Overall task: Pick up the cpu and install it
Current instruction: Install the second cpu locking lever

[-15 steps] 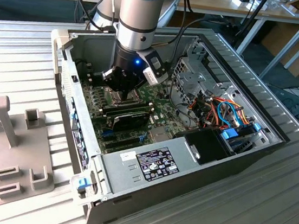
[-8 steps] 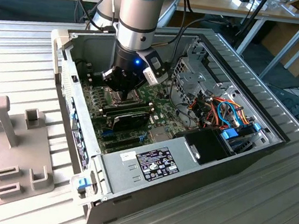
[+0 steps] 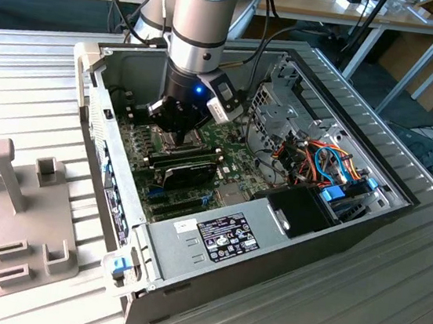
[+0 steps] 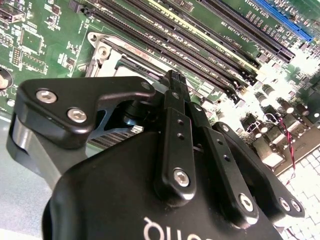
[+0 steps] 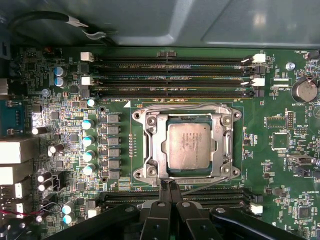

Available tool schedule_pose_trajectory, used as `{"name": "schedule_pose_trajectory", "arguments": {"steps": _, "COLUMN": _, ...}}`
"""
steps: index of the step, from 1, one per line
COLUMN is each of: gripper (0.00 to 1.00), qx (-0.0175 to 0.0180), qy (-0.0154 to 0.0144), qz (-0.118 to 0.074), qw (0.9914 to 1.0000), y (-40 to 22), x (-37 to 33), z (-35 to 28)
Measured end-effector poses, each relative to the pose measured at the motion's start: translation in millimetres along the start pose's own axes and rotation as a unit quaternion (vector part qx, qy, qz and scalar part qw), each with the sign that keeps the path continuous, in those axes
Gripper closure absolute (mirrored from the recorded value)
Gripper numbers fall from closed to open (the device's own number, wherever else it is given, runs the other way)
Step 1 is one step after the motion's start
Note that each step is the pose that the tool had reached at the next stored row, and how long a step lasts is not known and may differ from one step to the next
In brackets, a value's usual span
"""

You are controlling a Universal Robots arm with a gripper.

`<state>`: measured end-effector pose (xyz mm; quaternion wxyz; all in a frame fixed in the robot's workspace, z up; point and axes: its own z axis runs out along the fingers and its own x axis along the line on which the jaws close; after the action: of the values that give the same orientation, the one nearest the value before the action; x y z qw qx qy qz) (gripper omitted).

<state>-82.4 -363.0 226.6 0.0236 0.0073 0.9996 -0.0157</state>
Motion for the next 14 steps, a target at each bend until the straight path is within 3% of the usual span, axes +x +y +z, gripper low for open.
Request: {"name": "schedule_pose_trajectory", "arguments": {"steps": 14, "gripper": 0.89, "qx": -0.0004, "qy": 0.0001, "qz": 0.0, "qw": 1.0, "y": 1.3, "x": 11.1, "z": 10.3}}
